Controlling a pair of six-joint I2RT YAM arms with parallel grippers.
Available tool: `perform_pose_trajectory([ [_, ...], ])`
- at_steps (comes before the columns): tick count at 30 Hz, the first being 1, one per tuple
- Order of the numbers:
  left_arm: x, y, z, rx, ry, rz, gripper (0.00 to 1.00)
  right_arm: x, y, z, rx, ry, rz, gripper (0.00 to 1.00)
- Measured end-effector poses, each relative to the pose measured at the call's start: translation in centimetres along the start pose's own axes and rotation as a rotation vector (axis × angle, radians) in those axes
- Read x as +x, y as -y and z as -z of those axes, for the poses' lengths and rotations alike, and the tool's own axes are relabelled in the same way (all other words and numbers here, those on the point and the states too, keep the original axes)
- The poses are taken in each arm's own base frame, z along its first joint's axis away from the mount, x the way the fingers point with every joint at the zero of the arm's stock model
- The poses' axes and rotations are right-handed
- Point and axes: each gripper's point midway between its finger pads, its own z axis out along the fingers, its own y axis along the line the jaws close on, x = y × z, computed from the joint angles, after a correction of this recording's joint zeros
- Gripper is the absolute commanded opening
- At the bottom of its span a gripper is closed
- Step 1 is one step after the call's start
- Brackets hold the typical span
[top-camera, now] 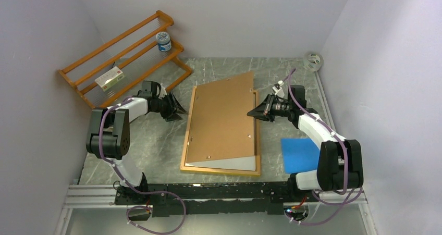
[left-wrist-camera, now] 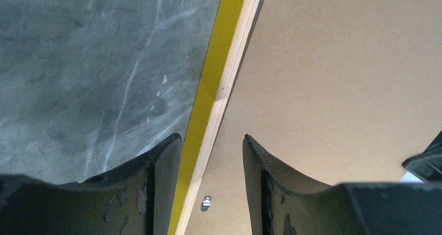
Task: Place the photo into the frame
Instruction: Place the photo frame item in the photo frame.
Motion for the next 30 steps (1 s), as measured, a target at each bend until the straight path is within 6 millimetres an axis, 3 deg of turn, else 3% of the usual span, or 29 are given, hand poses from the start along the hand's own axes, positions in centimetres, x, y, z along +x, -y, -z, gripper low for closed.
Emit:
perform_pose_trajectory([
  [11, 0.2, 0.3, 0.0, 0.019, -0.012, -0.006, 0.50, 0.1, 0.7, -0.4, 0.008, -0.013, -0.015, 0.00],
  [30, 0.4, -0.2, -0.3, 0.012, -0.021, -0.012, 0.49, 1.2, 0.2, 0.3, 0.000, -0.042, 0.007, 0.00],
])
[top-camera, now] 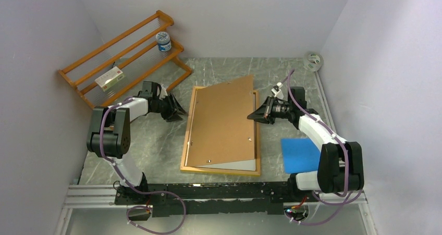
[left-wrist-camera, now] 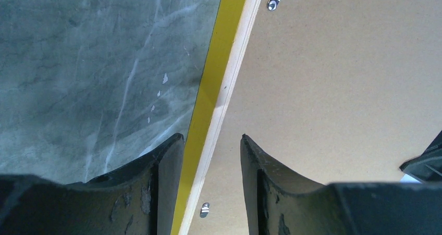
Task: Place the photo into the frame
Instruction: Place the photo frame item in the photo frame.
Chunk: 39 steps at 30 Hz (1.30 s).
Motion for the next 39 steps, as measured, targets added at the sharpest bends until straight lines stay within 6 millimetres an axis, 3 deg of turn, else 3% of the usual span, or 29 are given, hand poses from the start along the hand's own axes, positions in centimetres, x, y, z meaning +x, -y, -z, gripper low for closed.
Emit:
perform_pose_trajectory([
  [11, 0.5, -0.5, -0.1, -0.006, -0.009, 0.008, 0.51, 0.7, 1.1, -0.2, 0.018, -0.016, -0.026, 0.02],
  [19, 0.5, -0.5, -0.1, -0.006, -0.010, 0.007, 0.54, 1.1, 3.3, -1.2, 0.054, -0.049, -0.060, 0.32],
  [29, 0.7, -0.6, -0.1, -0.012, -0.015, 0.009, 0.64, 1.1, 5.1, -1.5, 0.179, -0.062, -0.056, 0.79],
  [33, 0.7, -0.8, -0.1, -0.021, -0.015, 0.009, 0.68, 0.7, 5.7, -1.6, 0.250, -0.064, -0.042, 0.87],
  [39, 0.8, -1.2, -0.1, -0.043, -0.015, 0.013, 0.72, 0.7, 7.1, -2.0, 0.389, -0.095, -0.039, 0.88],
])
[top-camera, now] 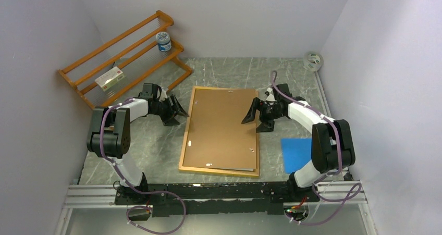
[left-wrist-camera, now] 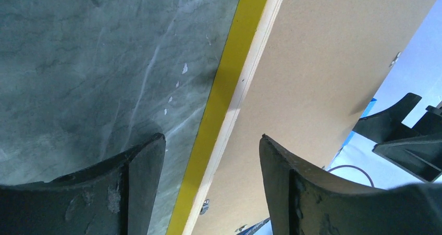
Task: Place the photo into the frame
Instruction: Place the photo frame item in the photo frame.
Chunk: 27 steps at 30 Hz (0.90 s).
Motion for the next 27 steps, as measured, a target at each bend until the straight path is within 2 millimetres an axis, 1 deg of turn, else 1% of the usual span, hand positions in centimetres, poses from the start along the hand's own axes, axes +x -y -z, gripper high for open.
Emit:
perform_pose_trajectory([
  [4, 0.0, 0.0, 0.0, -0.002, 0.000, -0.002, 0.72, 0.7, 0.9, -0.7, 0.107, -0.033, 0.011, 0.88],
  [7, 0.0, -0.1, 0.0, -0.002, 0.000, -0.002, 0.73, 1.0, 1.5, -0.4, 0.180, -0.044, 0.013, 0.90],
  [12, 0.0, -0.1, 0.0, -0.004, 0.001, -0.005, 0.73, 0.4, 2.1, 0.6, 0.270, -0.025, 0.033, 0.91],
  [16, 0.0, -0.1, 0.0, -0.003, 0.001, -0.008, 0.72, -0.1, 2.7, 0.9, 0.319, 0.001, 0.043, 0.90],
  [18, 0.0, -0.1, 0.0, -0.003, 0.001, -0.009, 0.69, -0.4, 3.0, 1.1, 0.341, 0.018, 0.046, 0.88],
  [22, 0.0, 0.0, 0.0, 0.000, -0.001, -0.009, 0.61, -1.0, 3.6, 1.2, 0.383, 0.054, 0.059, 0.81],
  [25, 0.1, 0.0, 0.0, 0.000, -0.003, -0.011, 0.55, -0.9, 4.2, 0.7, 0.398, 0.061, 0.061, 0.80],
  [27, 0.3, 0.1, -0.2, 0.000, -0.008, -0.013, 0.54, -0.8, 4.5, 0.2, 0.396, 0.056, 0.062, 0.80],
])
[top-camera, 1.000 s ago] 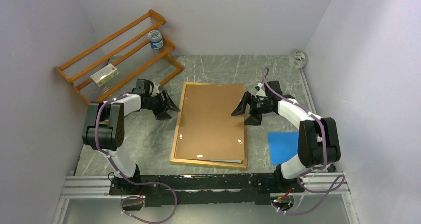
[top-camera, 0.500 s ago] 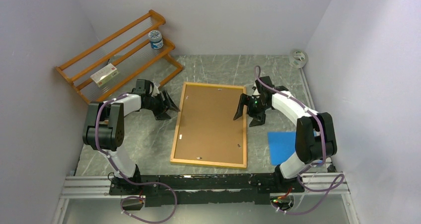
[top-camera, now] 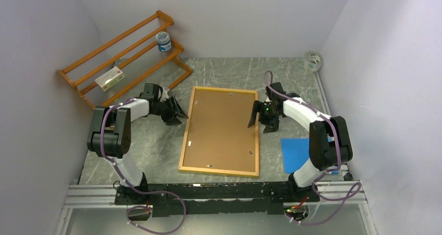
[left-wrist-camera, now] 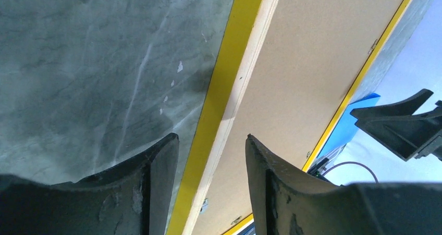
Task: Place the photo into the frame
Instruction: Place the photo frame item in the photo frame, then adjust the photo frame at the center of the board.
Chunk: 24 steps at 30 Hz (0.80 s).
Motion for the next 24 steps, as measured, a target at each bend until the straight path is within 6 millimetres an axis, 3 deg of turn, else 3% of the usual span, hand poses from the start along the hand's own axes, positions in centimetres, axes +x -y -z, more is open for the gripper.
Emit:
perform_pose_trajectory([
  [8, 1.6, 0.3, -1.2, -0.007, -0.051, -0.017, 0.51, -0.2, -1.3, -2.1, -0.077, -0.022, 0.012, 0.74],
  [12, 2.1, 0.6, -1.6, -0.008, -0.078, -0.014, 0.42, -0.3, -1.2, -2.6, -0.082, -0.030, 0.010, 0.65],
  [18, 2.2, 0.2, -1.9, -0.028, -0.083, -0.023, 0.35, -1.7, -0.9, -3.4, -0.046, -0.036, 0.018, 0.64],
  [20, 2.0, 0.3, -2.0, -0.026, -0.080, -0.029, 0.38, -2.9, -0.9, -3.6, -0.033, -0.010, 0.027, 0.68],
  [24, 2.1, 0.7, -2.1, -0.031, -0.071, -0.038, 0.58, -5.3, -1.3, -3.7, -0.012, 0.058, 0.024, 0.78],
])
